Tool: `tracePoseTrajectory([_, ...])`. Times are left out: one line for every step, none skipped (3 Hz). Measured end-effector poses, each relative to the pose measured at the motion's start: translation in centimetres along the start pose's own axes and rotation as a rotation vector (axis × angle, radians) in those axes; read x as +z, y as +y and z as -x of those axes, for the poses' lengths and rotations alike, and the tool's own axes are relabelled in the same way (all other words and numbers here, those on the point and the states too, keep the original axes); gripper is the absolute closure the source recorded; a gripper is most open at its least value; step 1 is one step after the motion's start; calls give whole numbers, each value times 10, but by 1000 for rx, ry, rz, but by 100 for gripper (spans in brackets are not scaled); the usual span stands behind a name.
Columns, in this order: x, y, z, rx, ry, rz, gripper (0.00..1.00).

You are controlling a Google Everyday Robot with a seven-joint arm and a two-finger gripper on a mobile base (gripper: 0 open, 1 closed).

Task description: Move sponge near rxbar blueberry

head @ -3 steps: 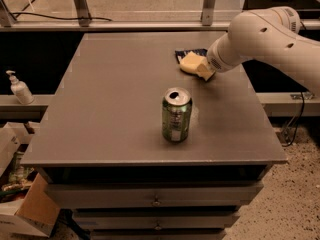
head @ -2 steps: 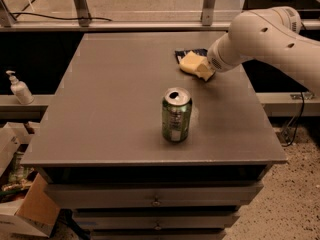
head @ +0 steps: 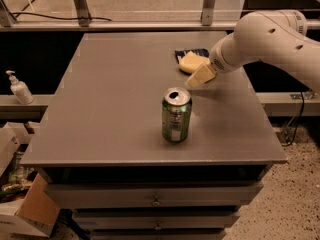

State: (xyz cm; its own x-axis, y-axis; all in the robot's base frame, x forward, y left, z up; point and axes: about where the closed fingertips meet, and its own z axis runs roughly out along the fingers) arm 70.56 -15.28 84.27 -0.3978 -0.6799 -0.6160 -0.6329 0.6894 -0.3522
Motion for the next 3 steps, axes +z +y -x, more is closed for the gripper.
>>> tracePoseTrajectory([-14, 16, -6, -16, -77, 31, 0])
tracePoseTrajectory([-29, 36, -25, -35, -165, 68, 0])
tracePoseTrajectory([-42, 34, -32, -94, -182, 56, 0])
